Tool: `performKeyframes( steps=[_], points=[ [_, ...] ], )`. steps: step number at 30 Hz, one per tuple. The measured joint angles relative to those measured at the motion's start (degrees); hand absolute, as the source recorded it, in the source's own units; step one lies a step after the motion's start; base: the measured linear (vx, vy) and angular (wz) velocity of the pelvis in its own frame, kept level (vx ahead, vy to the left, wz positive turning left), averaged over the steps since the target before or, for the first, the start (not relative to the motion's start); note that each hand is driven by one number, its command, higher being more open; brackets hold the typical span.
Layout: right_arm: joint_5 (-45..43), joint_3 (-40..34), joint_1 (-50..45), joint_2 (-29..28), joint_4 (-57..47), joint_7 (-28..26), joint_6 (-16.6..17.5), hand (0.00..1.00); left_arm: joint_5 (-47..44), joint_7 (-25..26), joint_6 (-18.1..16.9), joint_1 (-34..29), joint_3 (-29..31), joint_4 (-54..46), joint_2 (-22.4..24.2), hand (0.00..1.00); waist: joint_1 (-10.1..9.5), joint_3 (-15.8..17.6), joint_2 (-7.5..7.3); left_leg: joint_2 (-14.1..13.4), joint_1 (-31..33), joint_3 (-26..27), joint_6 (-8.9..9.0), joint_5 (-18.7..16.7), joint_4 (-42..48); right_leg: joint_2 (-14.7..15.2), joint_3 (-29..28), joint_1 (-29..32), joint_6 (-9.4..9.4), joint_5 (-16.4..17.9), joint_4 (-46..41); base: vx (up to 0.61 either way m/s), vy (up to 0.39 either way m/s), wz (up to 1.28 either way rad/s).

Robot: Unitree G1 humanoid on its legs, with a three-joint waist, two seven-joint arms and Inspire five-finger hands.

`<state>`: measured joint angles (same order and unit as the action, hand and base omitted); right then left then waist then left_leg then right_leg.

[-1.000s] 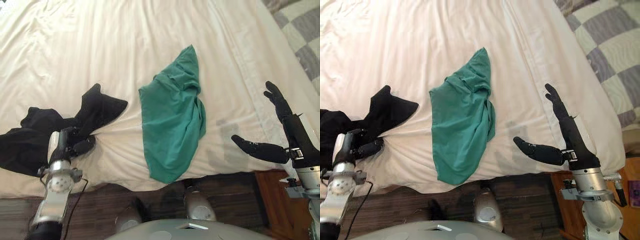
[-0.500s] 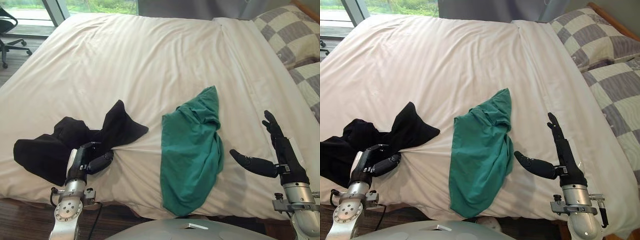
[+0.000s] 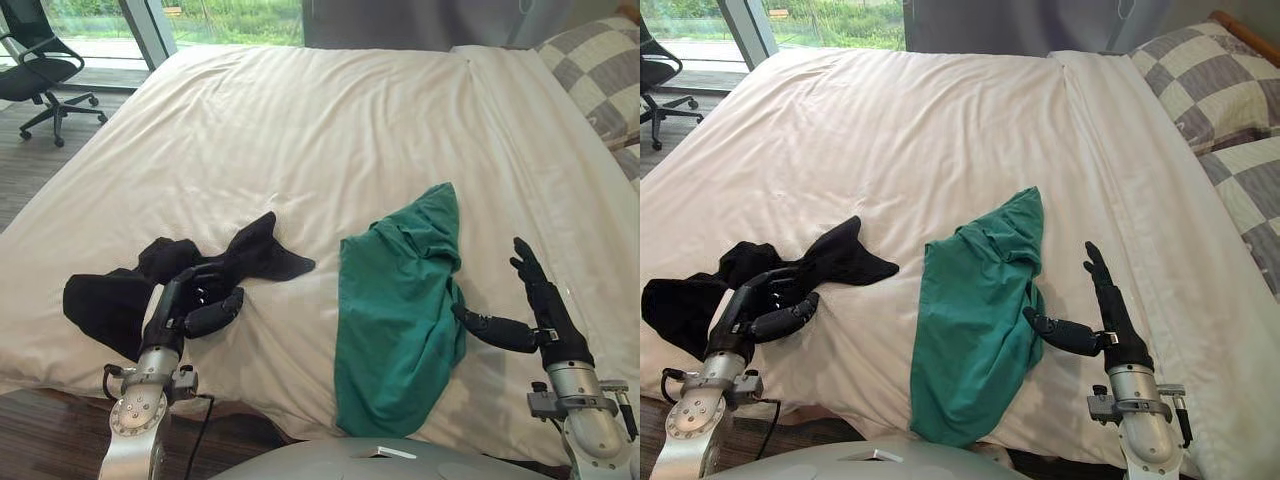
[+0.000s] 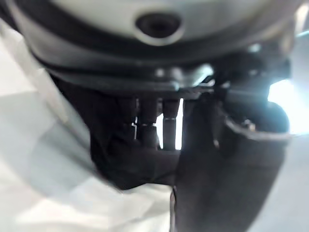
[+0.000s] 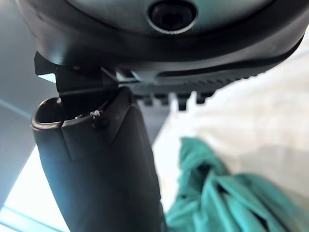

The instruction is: Tidy up the quilt and then pick up the clothes from the bed and put them into the laundry hamper

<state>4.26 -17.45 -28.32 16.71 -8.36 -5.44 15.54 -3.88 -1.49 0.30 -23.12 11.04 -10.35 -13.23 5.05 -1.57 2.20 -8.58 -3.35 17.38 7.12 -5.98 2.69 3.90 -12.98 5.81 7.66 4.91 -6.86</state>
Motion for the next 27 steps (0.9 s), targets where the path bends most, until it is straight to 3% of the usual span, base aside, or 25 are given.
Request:
performKeyframes(
  steps=[12,14,21,27],
  points=[
    [-0.09,-0.09,-0.21,-0.15,1.04,-0.01,-1.28,1.00,0.73,6.05,-2.18,3.59,1.73,0.82,-0.01,1.00,0.91,-0.08,0.26,0.17,0.85,0.80,0.54,0.89,0.07,0.07,-1.61,0.10,-0.22,-2.01,2.40,-0.08,-0.005,-0.05],
    [-0.20,-0.09,-0.78,-0.83,1.03,-0.16,-1.21,1.00,5.56,9.65,-4.03,3.62,1.55,4.90,0.00,1.00,1.35,0.01,0.12,0.15,0.84,0.99,0.54,0.91,-0.01,0.04,-1.86,0.10,-0.20,-2.08,2.42,-0.04,-0.004,-0.03],
    [-1.49,-0.06,-3.57,-1.05,1.04,-0.63,-0.41,1.00,24.42,20.51,-3.69,3.48,-2.31,14.17,-0.03,1.00,1.47,0.99,-1.25,0.09,1.05,1.42,0.39,1.48,-1.22,-0.09,-2.37,0.32,-0.26,-3.31,4.13,-0.02,-0.004,-0.02],
    [-5.28,-0.18,-3.94,-0.90,1.61,-1.61,2.48,1.00,33.88,26.04,1.05,3.69,-2.91,15.52,-2.43,1.00,1.61,1.61,-2.22,0.08,2.37,1.08,0.69,2.59,-1.94,-0.16,-2.24,1.69,-0.05,-4.01,4.20,0.00,-0.004,0.02]
  ],
)
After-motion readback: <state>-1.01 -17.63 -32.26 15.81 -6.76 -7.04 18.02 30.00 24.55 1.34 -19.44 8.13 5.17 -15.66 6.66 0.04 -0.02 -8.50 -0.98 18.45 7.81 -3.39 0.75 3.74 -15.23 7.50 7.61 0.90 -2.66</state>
